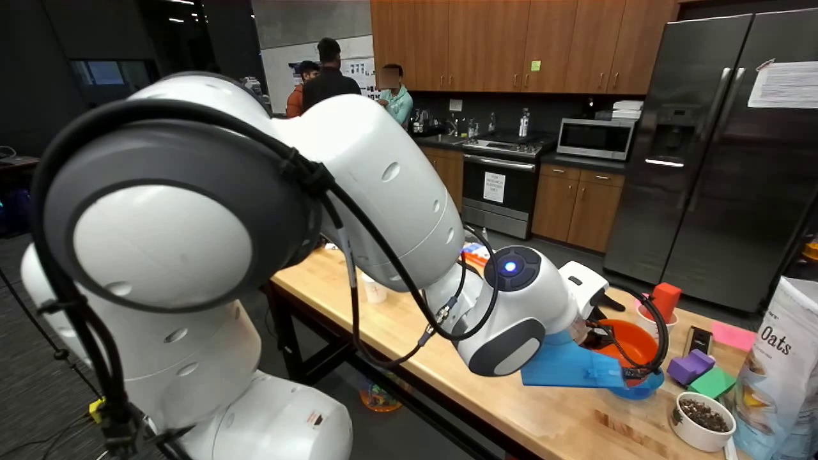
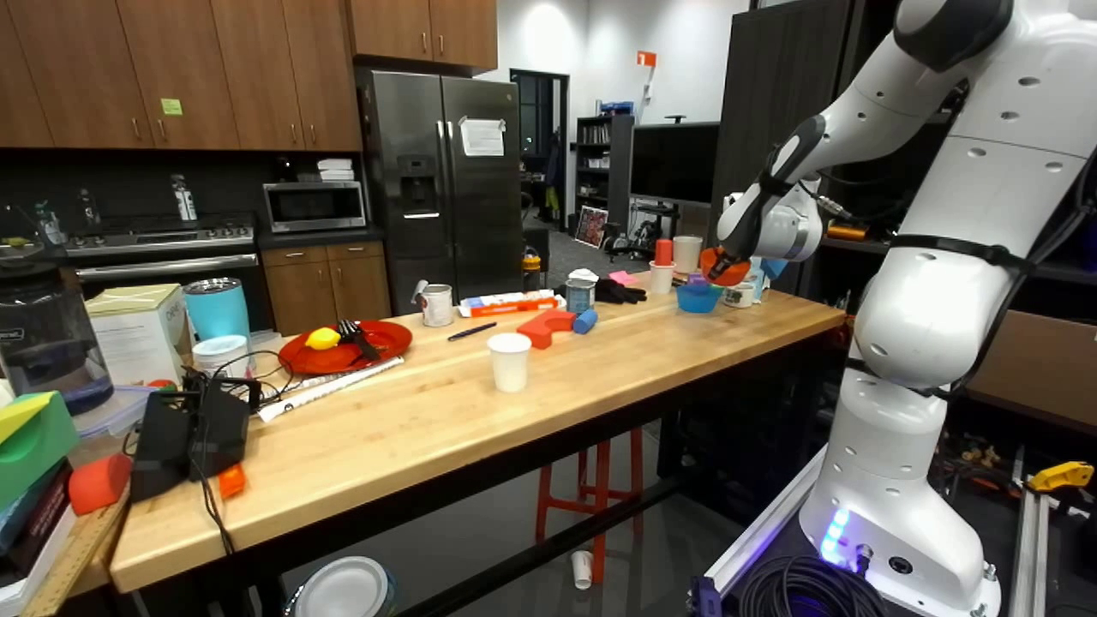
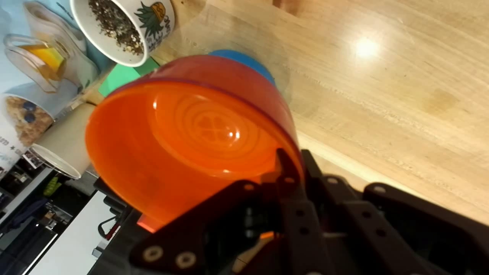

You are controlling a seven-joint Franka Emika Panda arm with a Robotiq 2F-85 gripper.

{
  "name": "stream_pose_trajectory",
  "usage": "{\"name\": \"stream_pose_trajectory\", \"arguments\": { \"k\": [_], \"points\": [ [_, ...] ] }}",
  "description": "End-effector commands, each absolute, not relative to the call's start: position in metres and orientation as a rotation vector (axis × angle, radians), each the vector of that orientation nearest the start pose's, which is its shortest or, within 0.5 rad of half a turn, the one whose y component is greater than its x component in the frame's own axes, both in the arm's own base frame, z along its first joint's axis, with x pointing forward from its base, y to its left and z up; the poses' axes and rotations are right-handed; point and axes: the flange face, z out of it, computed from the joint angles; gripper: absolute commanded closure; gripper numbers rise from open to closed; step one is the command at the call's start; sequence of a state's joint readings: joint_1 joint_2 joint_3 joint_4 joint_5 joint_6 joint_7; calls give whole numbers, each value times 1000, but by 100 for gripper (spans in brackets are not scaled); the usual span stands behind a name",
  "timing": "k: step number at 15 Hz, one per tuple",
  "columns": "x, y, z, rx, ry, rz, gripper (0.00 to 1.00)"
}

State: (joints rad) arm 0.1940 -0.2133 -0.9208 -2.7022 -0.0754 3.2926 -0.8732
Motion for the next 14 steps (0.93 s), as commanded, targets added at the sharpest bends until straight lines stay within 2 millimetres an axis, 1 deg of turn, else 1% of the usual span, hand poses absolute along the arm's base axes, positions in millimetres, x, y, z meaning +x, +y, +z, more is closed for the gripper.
{"name": "stream_pose_trajectory", "arguments": {
  "k": [1,5,7,10,12,14],
  "points": [
    [339,-309,358,-3388,-170,-1105,98],
    [330,-329,367,-3384,-40,-1129,98],
    [331,-339,372,-3373,-14,-1118,98],
    [339,-345,376,-3320,-19,-1077,98],
    [350,-343,375,-3262,-57,-1044,98],
    [362,-340,369,-3205,-77,-994,98]
  ]
}}
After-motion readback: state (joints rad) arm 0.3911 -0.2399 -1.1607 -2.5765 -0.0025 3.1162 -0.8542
